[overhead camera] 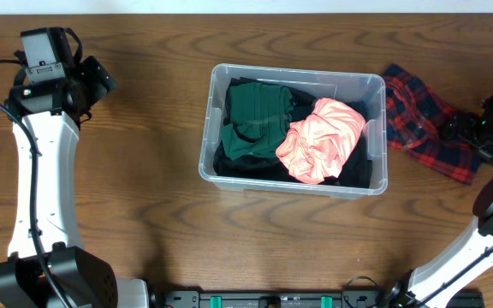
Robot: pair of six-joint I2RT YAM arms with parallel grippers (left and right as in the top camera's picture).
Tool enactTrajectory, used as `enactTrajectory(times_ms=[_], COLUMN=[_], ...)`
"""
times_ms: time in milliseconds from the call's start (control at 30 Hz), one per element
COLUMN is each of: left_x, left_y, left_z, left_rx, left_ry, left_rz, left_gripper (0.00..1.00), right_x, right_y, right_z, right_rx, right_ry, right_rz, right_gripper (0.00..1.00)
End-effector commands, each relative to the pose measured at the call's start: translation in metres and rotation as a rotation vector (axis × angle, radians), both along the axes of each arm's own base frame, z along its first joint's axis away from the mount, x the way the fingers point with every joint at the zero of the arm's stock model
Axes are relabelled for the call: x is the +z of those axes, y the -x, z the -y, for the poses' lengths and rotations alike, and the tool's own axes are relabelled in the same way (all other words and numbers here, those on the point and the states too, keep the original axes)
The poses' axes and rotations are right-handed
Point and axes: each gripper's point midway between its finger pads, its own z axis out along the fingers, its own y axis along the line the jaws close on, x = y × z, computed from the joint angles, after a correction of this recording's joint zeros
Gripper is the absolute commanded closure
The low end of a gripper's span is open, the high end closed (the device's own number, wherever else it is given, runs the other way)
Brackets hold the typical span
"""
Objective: Pack container
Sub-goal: 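Lower the right gripper onto the red plaid shirt and grasp it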
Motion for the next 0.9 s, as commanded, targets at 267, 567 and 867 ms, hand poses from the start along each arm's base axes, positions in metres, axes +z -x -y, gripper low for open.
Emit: enactTrajectory(times_ms=[267, 567, 867], left_x=[0.003, 0.003, 0.003], left_y=[0.0, 0.0, 0.0], left_z=[-0.004, -0.004, -0.004], left_rx=[0.012, 0.012, 0.012], left_ry=[-0.014, -0.014, -0.014], left_rz=[0.003, 0.003, 0.003], left_gripper=[0.02, 0.02, 0.02], right_x=[0.021, 0.013, -0.034], right_y=[0.011, 0.014, 0.027], right_z=[0.022, 0.024, 0.019], right_rx=[-0.036, -0.056, -0.083], right_ry=[0.041, 0.044, 0.057], right_rz=[0.036, 0.031, 0.045], right_gripper=[0.01, 0.01, 0.01])
